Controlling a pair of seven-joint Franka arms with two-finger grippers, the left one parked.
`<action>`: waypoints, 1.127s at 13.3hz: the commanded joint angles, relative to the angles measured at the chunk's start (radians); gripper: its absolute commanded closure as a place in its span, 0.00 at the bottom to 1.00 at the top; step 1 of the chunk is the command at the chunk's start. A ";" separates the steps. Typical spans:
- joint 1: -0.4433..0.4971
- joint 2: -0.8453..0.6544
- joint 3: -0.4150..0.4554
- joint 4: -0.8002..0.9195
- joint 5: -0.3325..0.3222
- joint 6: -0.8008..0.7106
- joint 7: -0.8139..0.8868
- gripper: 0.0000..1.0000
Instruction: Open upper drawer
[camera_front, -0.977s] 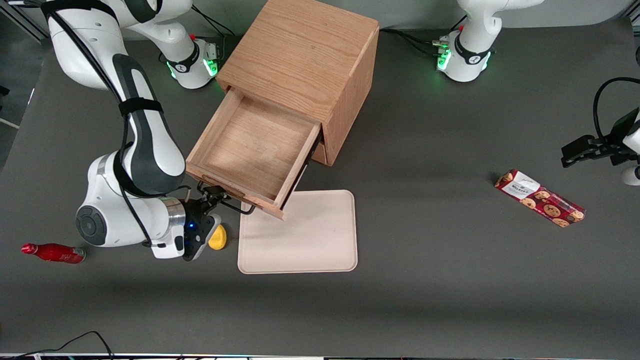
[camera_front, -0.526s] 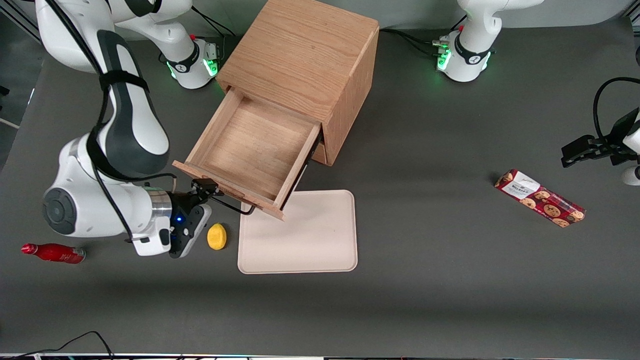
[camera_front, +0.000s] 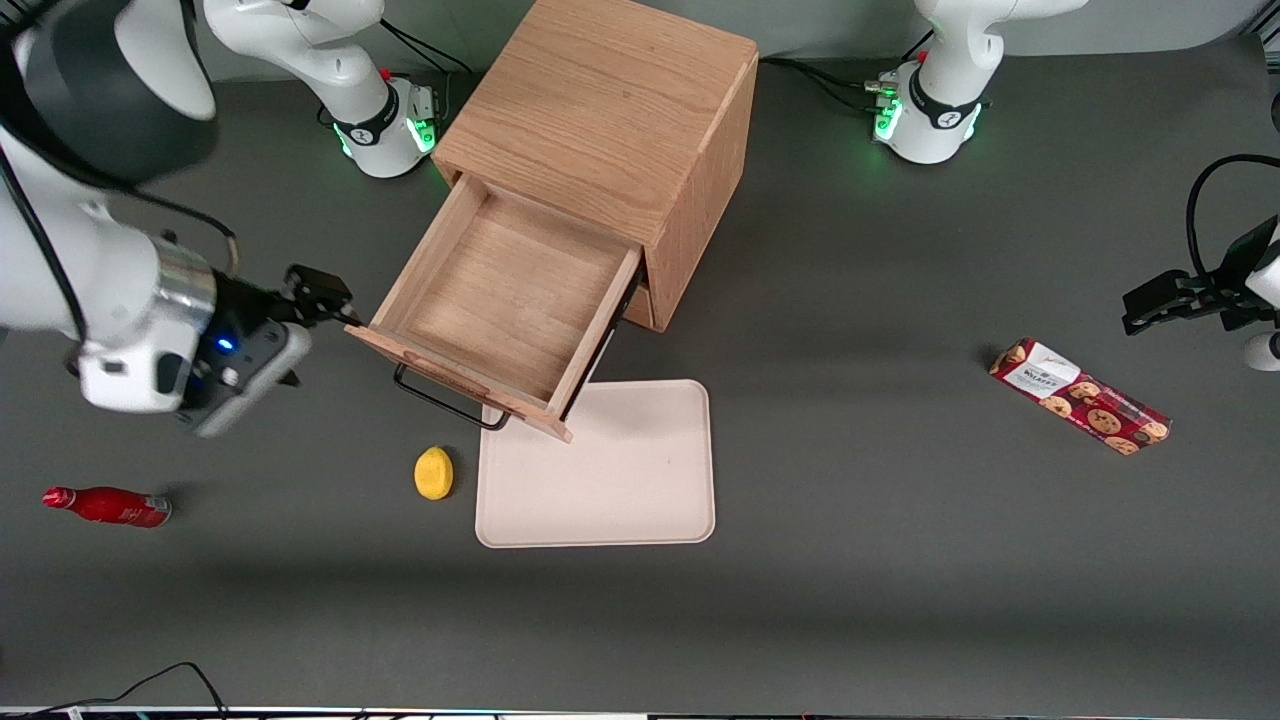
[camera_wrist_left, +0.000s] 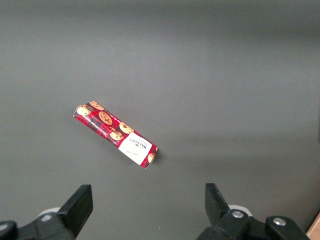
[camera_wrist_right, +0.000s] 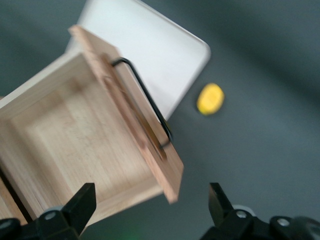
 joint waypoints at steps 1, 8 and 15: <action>-0.020 -0.134 0.061 -0.152 -0.152 0.003 0.211 0.00; -0.093 -0.352 0.024 -0.447 -0.186 0.101 0.290 0.00; -0.216 -0.339 0.024 -0.422 -0.211 0.110 0.281 0.00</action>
